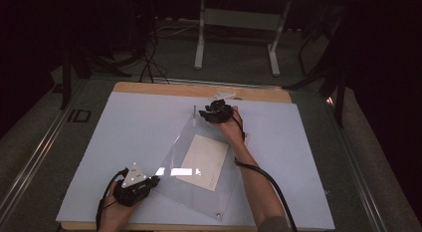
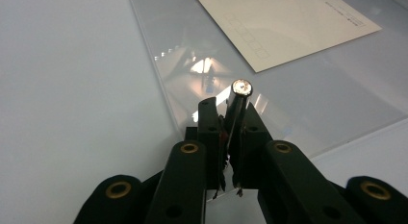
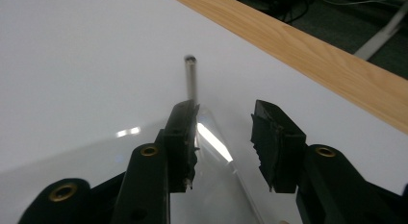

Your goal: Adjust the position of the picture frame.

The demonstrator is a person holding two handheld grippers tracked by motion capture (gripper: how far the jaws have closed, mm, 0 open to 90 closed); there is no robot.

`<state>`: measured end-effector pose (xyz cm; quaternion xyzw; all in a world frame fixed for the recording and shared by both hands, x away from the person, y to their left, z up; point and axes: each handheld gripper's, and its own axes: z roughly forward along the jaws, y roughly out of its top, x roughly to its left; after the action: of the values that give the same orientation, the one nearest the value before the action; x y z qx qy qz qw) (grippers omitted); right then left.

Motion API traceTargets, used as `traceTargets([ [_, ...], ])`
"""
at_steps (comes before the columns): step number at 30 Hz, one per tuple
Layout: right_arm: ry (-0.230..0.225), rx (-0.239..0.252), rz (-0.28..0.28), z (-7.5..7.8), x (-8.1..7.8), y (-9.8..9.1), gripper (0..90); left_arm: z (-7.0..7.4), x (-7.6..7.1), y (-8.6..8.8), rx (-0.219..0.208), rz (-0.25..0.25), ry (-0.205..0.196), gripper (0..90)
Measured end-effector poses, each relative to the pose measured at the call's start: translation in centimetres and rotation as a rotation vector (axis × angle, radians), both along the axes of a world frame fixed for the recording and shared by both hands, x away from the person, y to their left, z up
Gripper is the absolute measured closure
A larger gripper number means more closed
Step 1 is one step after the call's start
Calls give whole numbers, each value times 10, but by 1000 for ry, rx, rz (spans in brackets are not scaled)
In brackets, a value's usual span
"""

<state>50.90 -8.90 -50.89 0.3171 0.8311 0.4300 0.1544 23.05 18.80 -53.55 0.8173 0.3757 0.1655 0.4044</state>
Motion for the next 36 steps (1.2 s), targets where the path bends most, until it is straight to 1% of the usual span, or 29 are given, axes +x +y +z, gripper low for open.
traceTargets([
  [3, 14, 0, 0, -5, 7, 13, 617, 0, 0, 0, -3, -2, -2, 840],
  [7, 21, 7, -1, -12, 13, 26, 673, -1, 0, 1, -11, -2, -3, 839],
  [8, 21, -1, -6, -14, 14, 29, 688, -1, 0, 1, -12, -2, -4, 839],
  [10, 20, -15, -5, -18, 15, 35, 751, -1, 0, 1, -11, -1, -5, 839],
  [12, 24, -35, -8, -22, 15, 40, 788, -1, 0, 0, -11, 1, -5, 839],
  [13, 26, -36, -4, -24, 15, 41, 807, -1, 0, 0, -11, 1, -5, 839],
  [14, 25, -56, -2, -25, 15, 43, 820, -1, 0, 0, -11, 2, -5, 839],
  [16, 18, -71, 4, -25, 14, 45, 845, -1, 0, 0, -10, 2, -4, 840],
  [18, 41, -49, -3, -25, 15, 43, 851, -1, 0, 1, -15, 6, 0, 842],
  [21, 50, -48, -17, -24, 14, 44, 853, -1, 0, 1, -23, 5, 8, 844],
  [23, 50, -58, -7, -23, 15, 44, 854, -1, -1, 1, -30, 4, 13, 844],
  [24, 53, -59, -7, -22, 14, 44, 854, 0, -1, 1, -40, 4, 16, 843],
  [26, 50, -67, -9, -21, 13, 43, 855, 0, 1, 3, -84, 8, 43, 837],
  [28, 41, -88, -11, -18, 12, 42, 854, 1, 1, 4, -113, 9, 53, 829],
  [29, 42, -89, -13, -16, 11, 40, 855, 2, 1, 5, -120, 8, 50, 826],
  [30, 41, -88, -14, -14, 10, 38, 854, 4, 2, 6, -140, 14, 46, 822],
  [34, 36, -72, -29, 0, 6, 21, 854, 15, 4, 7, -140, 28, 2, 816],
  [36, 32, -73, -40, 6, 3, 11, 854, 18, 8, 8, -141, 44, -9, 814],
])
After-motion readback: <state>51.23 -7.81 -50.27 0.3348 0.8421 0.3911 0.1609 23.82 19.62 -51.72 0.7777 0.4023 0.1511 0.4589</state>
